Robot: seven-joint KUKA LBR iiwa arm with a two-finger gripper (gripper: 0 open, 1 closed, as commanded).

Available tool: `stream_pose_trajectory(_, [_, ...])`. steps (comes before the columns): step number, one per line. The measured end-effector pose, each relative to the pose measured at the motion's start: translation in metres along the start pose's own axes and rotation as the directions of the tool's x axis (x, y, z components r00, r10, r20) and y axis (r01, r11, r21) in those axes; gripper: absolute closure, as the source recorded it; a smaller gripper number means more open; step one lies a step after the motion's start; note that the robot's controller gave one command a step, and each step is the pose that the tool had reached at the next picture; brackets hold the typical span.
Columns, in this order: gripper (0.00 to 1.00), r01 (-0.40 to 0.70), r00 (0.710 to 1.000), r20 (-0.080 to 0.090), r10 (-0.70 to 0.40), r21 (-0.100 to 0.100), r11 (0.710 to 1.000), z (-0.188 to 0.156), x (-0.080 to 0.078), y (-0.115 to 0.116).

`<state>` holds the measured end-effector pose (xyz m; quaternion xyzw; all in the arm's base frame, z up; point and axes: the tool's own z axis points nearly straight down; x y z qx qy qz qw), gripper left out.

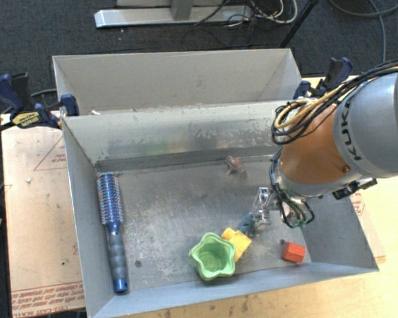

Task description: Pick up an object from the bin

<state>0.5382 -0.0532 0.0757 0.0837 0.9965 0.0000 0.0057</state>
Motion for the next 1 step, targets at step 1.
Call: stream_pose_trajectory(1, [1.0, 0.243, 0.97, -0.002, -0.243, -0.002, 0.97, -0.1436, 0.0107, 0.0251])
